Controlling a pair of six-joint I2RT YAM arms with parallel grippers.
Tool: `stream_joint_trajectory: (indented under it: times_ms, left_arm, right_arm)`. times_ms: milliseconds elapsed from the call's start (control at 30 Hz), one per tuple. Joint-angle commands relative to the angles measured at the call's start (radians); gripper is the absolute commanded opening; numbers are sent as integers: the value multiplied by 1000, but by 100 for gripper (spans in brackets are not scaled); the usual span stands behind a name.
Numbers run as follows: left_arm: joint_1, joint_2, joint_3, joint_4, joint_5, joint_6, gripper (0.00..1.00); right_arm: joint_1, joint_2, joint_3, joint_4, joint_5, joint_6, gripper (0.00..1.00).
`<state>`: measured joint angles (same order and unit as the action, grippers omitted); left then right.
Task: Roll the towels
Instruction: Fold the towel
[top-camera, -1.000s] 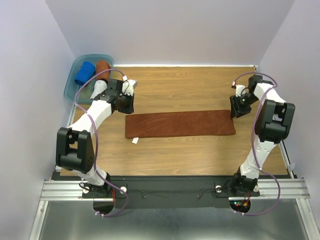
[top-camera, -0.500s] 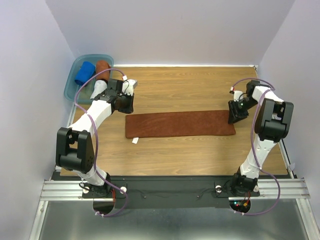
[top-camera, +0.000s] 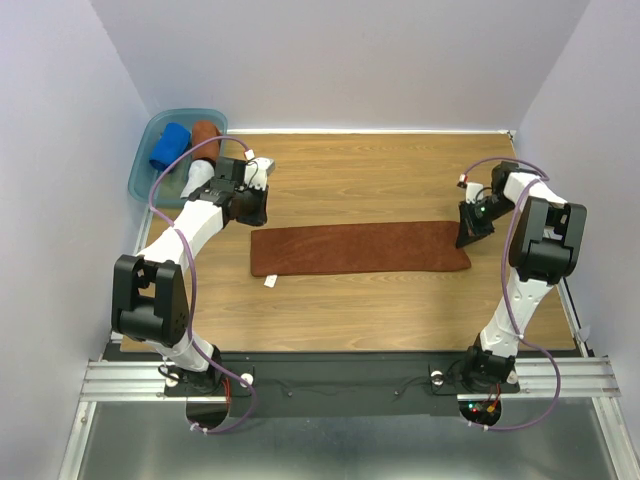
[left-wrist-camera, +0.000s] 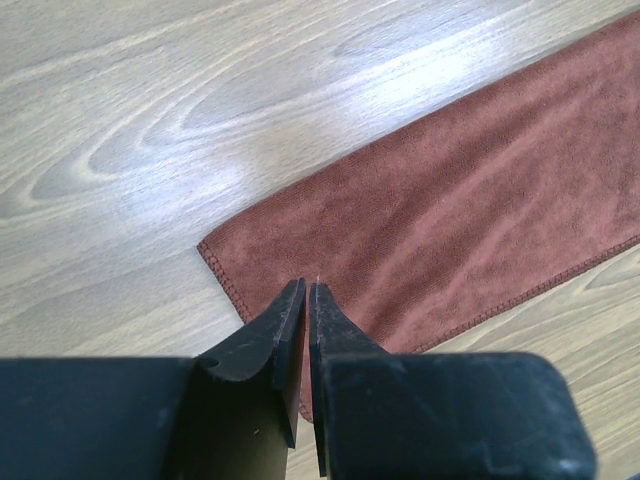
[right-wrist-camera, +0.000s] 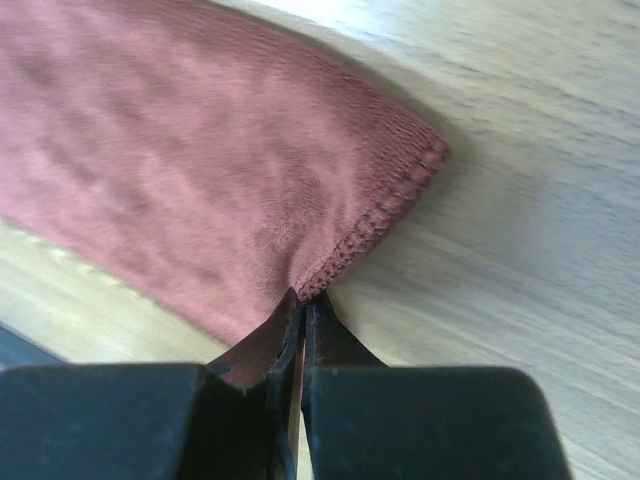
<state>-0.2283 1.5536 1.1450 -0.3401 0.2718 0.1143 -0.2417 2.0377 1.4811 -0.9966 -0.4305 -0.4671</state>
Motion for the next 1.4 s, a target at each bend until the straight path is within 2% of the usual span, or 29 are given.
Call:
stream_joint_trajectory:
  times_ms: [0,67,100,133,200,267,333,367,433,533,567,600,967,1367]
  left_arm:
    - [0,-44,35,18,1,8,19]
    - [0,-53,38,18,-2,15,22]
    - [0,-55,39,18,-5,16,25]
    - [0,-55,41,16,-5,21,38]
    - [1,-55,50,9,15,36,43]
    - [1,-56,53,7,32,38,54]
    - [1,-53,62,3,44,38,57]
    - [3,-53,67,-2,56,39,63]
    - [4,-50,70,-2,58,35,67]
    - [12,-41,79,-14,73,28,79]
    - [15,-41,82,-16,81,24,93]
    - [24,-41,82,-16,95,16,99]
    - [52,-35,87,-30,122,-2,99]
    - [58,-20,94,-46,110,1,99]
  right_arm:
    - [5,-71,68,-77,-105,-13,1]
    - [10,-86,80,-97,-143,-16,1]
    - [15,-91,88,-109,-152,-16,1]
    - [19,-99,90,-115,-166,-15,1]
    - [38,-106,91,-125,-185,-7,1]
    - [53,-114,93,-126,-201,4,1]
    - [79,-116,90,-129,-218,16,1]
    - [100,-116,88,-129,-231,21,1]
    - [123,-117,81,-126,-241,33,1]
    - [171,-108,71,-117,-261,54,1]
    - [182,-105,70,-113,-275,59,1]
    - [208,-102,64,-100,-278,67,1]
    - [403,-57,36,36,-318,185,1]
    - [521,25,90,145,-335,320,1]
